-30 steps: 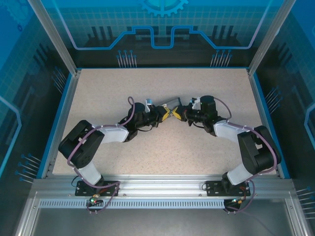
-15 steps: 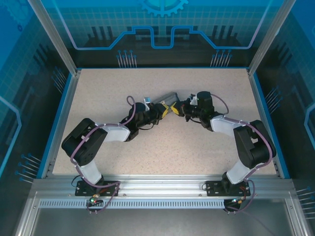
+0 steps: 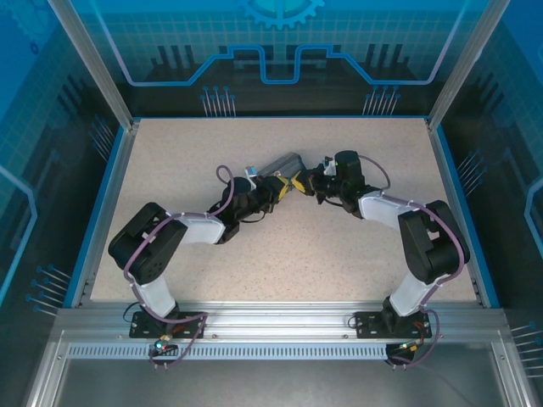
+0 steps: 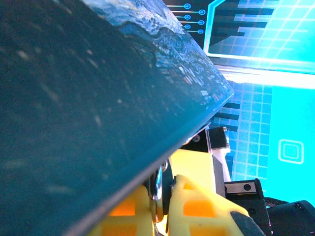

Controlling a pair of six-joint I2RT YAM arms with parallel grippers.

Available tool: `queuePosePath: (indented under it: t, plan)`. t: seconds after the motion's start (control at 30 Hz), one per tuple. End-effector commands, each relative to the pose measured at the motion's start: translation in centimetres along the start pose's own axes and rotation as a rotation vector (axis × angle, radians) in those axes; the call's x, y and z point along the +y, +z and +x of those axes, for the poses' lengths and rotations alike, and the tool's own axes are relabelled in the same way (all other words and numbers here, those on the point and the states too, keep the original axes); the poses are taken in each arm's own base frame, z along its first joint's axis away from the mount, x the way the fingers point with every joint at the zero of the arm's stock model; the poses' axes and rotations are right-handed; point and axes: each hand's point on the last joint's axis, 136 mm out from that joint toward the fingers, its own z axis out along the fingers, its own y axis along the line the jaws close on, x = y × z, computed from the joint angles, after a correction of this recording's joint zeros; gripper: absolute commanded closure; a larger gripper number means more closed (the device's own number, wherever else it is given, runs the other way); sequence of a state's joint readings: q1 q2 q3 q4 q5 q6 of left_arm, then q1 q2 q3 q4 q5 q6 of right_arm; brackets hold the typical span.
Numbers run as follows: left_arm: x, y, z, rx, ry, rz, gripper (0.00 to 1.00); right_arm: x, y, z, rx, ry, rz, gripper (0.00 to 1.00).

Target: Unlock the padlock with the key

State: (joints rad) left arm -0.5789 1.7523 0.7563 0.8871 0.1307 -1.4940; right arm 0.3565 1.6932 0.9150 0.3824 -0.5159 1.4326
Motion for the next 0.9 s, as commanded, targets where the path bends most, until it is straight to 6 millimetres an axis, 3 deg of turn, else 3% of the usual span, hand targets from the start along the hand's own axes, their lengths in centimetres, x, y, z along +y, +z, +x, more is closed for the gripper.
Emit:
queuePosePath:
  t: [0.0, 0.37, 0.7, 0.87]
  plan:
    - [-1.8, -0.4, 8.1, 0.315, 0.042, 0.061, 1.0, 3.7, 1.5, 4.0, 0.117, -0.103, -0.097, 1.0]
    - [0.6, -1.4, 5.9, 0.205, 0.033, -0.016, 1.0, 3.1, 0.1, 2.8, 0.072, -0.09, -0.082, 0.98]
    - [1.7, -1.6, 4.8, 0.172, 0.035, -0.053, 1.0, 2.6, -0.9, 2.3, 0.051, -0.089, -0.072, 0.75]
    - [1.8, -1.5, 4.5, 0.165, 0.038, -0.055, 1.0, 2.9, -1.6, 2.1, 0.039, -0.098, -0.078, 0.52]
